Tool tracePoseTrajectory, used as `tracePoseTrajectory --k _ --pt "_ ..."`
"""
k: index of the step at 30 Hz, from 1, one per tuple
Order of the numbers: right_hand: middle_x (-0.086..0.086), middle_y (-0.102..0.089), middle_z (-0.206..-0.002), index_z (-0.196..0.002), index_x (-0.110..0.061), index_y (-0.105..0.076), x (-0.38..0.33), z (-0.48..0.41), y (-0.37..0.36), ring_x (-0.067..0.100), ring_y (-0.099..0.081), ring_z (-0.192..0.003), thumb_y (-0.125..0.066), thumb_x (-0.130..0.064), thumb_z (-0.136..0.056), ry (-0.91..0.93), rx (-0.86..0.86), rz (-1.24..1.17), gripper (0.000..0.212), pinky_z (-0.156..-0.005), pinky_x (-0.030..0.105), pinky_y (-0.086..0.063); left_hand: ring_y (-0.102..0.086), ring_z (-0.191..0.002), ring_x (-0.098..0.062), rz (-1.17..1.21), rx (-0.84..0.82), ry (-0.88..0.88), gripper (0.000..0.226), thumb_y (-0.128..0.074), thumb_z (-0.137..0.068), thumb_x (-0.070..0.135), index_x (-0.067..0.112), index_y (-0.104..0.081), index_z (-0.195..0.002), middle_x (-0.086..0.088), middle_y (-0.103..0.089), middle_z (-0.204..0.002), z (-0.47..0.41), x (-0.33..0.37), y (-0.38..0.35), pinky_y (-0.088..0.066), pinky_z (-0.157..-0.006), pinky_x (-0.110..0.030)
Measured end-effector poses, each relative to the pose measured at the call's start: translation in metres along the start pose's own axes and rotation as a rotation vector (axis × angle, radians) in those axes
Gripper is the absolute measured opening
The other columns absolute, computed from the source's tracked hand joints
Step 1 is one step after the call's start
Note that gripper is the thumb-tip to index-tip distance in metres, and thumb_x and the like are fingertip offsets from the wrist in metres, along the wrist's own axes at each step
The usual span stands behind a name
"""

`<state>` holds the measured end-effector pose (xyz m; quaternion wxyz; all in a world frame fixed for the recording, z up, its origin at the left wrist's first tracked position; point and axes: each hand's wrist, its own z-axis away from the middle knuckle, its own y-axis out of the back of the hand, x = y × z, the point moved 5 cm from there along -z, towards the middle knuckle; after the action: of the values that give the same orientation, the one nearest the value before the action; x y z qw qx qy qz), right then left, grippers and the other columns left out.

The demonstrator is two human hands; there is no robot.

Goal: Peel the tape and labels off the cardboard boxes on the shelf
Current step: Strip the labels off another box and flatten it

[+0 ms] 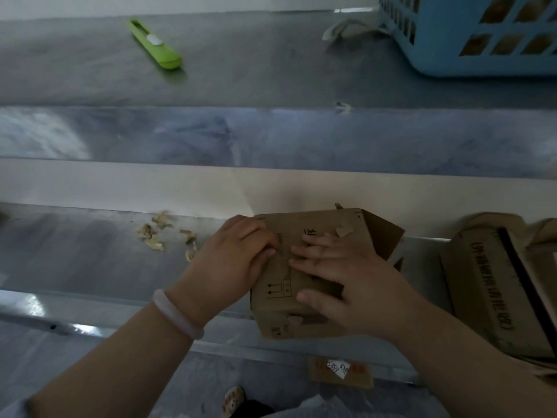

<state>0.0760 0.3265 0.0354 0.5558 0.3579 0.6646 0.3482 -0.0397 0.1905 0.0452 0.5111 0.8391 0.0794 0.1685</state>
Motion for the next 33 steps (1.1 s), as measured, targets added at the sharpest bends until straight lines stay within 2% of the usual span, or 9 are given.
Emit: tracePoseTrajectory --k 3,9,17,20,22,24,26,29,33 --pt "-0.021 -0.036 -0.149 -0.143 -0.036 -0.042 0.002 0.000 -0.001 -0.009 -0.017 -0.138 -0.032 -0.062 -0.091 -0.055 0.042 0.089 0.059 -0.111 0.014 -0.002 -0.053 -0.085 -0.018 -0.008 0.013 0.003 0.020 -0.049 -0.092 0.026 0.013 -0.064 -0.087 0.000 -0.060 -0.091 0.001 -0.001 -0.001 -0.034 -0.084 -0.019" --pt "-0.012 -0.044 -0.147 -0.139 -0.028 -0.050 0.002 0.001 -0.001 0.005 -0.030 -0.139 -0.036 -0.060 -0.090 -0.088 0.103 0.144 0.060 -0.118 0.036 -0.024 -0.052 -0.090 -0.018 -0.011 0.028 0.034 0.022 -0.050 -0.091 0.026 0.012 -0.066 -0.097 -0.003 -0.059 -0.098 0.003 -0.002 -0.005 -0.034 -0.087 -0.019" --pt "-0.011 -0.048 -0.144 -0.137 -0.027 -0.053 0.002 0.000 -0.001 0.006 -0.032 -0.138 -0.039 -0.058 -0.090 -0.079 0.108 0.154 0.058 -0.118 0.037 -0.022 -0.051 -0.086 -0.017 0.003 0.043 0.002 0.014 -0.051 -0.092 0.020 0.013 -0.062 -0.086 0.000 -0.058 -0.093 0.001 -0.001 -0.006 -0.035 -0.085 -0.019" --pt "-0.010 -0.049 -0.143 -0.135 -0.028 -0.055 -0.002 0.000 0.003 0.012 -0.034 -0.138 -0.040 -0.069 -0.086 -0.070 0.134 0.222 0.066 -0.115 0.044 -0.028 -0.050 -0.087 -0.016 0.081 0.097 0.012 0.018 -0.050 -0.092 0.023 0.011 -0.061 -0.084 -0.001 -0.058 -0.092 0.004 -0.006 -0.006 -0.039 -0.083 -0.024" --pt "-0.011 -0.037 -0.151 -0.143 -0.038 -0.041 -0.004 0.000 0.004 0.014 -0.021 -0.144 -0.035 -0.086 -0.075 -0.082 0.041 0.291 0.084 -0.118 0.048 -0.015 -0.051 -0.092 -0.015 0.192 0.133 0.051 0.020 -0.052 -0.092 0.027 0.010 -0.063 -0.090 -0.001 -0.056 -0.098 0.009 -0.010 -0.010 -0.043 -0.084 -0.029" --pt "-0.010 -0.016 -0.160 -0.149 -0.046 -0.019 -0.004 0.000 0.001 0.016 -0.004 -0.148 -0.029 -0.096 -0.064 -0.082 -0.094 0.346 0.099 -0.118 0.056 0.000 -0.051 -0.105 -0.014 0.343 0.187 0.206 0.033 -0.055 -0.088 0.038 0.012 -0.061 -0.108 -0.003 -0.051 -0.114 0.015 -0.017 -0.017 -0.046 -0.090 -0.027" --pt "-0.007 -0.012 -0.161 -0.150 -0.046 -0.012 -0.003 0.001 -0.003 0.021 -0.004 -0.149 -0.030 -0.094 -0.065 -0.052 -0.119 0.409 0.099 -0.116 0.061 0.001 -0.046 -0.118 -0.007 0.598 0.186 0.552 0.059 -0.055 -0.077 0.060 0.027 -0.049 -0.126 0.004 -0.042 -0.131 0.026 -0.028 -0.028 -0.044 -0.097 -0.022" --pt "-0.004 -0.017 -0.161 -0.151 -0.043 -0.013 0.001 0.005 -0.005 0.026 -0.011 -0.148 -0.029 -0.087 -0.075 -0.046 -0.117 0.445 0.089 -0.115 0.061 -0.006 -0.042 -0.131 -0.011 1.070 -0.057 0.951 0.093 -0.046 -0.062 0.090 0.037 -0.043 -0.137 0.010 -0.043 -0.144 0.051 -0.035 -0.067 -0.039 -0.108 -0.040" --pt "-0.005 -0.025 -0.158 -0.151 -0.039 -0.019 0.006 0.012 0.004 0.024 -0.019 -0.147 -0.022 -0.083 -0.084 -0.044 -0.057 0.451 0.081 -0.116 0.055 -0.017 -0.055 -0.119 -0.008 1.260 -0.196 1.012 0.063 -0.039 -0.080 0.074 0.043 -0.048 -0.134 0.012 -0.058 -0.131 0.060 -0.016 -0.085 -0.053 -0.087 -0.031"
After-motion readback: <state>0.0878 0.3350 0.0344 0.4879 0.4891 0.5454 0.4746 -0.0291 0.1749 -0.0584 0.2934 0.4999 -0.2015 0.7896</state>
